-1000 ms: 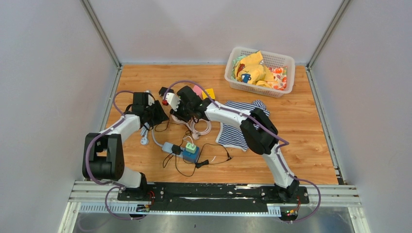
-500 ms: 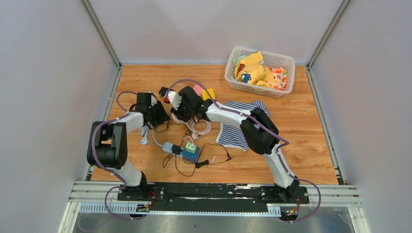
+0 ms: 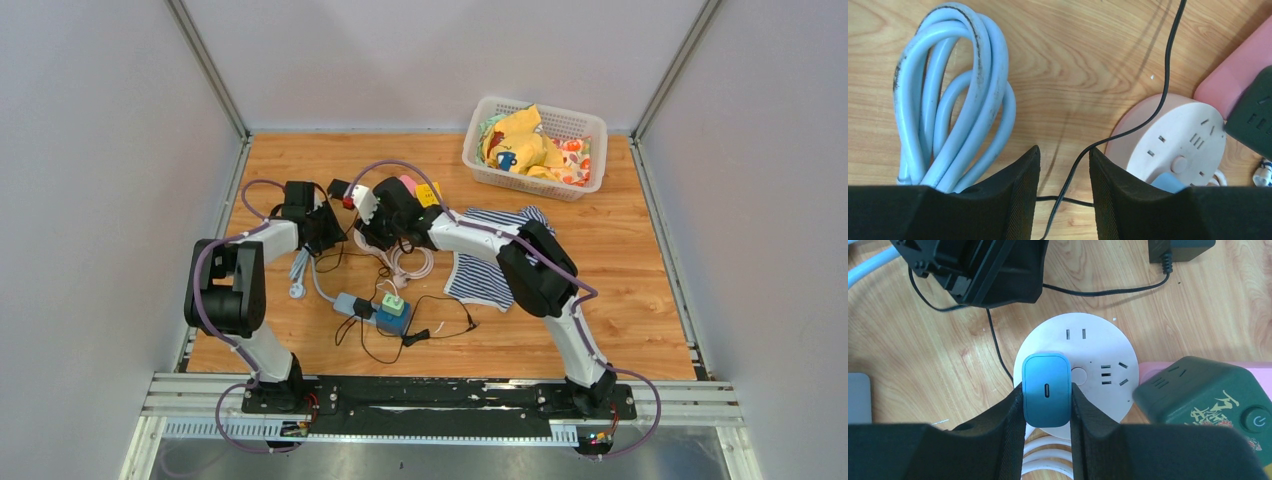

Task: Insert the plug
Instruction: Press the plug into the socket.

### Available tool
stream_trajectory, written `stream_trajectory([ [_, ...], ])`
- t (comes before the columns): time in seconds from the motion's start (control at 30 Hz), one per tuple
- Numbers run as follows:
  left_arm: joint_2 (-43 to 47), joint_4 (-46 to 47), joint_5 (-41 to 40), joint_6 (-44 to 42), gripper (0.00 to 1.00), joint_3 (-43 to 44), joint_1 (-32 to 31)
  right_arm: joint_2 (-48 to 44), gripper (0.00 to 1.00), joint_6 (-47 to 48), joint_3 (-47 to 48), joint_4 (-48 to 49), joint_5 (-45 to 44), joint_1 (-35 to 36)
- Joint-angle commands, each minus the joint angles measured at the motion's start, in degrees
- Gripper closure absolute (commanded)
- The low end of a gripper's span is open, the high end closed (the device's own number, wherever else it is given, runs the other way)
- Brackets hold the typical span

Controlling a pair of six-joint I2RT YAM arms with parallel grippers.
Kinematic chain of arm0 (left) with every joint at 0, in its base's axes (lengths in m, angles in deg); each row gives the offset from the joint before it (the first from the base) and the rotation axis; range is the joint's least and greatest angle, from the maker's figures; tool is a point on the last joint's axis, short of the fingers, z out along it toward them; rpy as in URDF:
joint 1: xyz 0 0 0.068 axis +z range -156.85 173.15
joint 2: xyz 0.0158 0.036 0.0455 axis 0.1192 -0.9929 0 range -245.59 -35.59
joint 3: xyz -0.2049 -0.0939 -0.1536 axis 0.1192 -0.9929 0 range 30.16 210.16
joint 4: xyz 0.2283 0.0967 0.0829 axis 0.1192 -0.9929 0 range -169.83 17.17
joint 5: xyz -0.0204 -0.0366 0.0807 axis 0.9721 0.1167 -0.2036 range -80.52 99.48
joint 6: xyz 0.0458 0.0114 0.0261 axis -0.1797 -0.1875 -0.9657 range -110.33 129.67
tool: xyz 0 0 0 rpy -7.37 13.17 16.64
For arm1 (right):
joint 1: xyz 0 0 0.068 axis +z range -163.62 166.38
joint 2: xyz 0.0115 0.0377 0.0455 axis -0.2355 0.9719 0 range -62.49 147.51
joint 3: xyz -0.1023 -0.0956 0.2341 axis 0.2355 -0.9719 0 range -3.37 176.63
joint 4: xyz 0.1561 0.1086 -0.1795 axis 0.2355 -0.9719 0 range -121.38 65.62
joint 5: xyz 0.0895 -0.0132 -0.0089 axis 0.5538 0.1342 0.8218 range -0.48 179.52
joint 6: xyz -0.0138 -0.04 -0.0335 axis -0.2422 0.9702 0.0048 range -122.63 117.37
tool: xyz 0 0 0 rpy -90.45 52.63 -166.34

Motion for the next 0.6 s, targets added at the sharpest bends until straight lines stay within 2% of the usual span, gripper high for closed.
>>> stream_trajectory([
  [0.0, -1.98, -2.63, -3.94, -0.62, 0.56, 1.87, -0.29, 4.70, 1.00, 3.89, -1.31, -16.99, -9.65, 0.07],
  [0.23, -2.61, -3.35, -5.99, 0.07, 0.58, 1.97, -0.26, 10.51, 1.00, 4.57, 6.41, -24.49, -10.44, 0.33],
  [0.57, -1.21, -1.82, -5.84, 3.65, 0.59, 0.37, -0.26, 13.83, 1.00, 3.86, 7.51, -27.45, -12.21, 1.21],
])
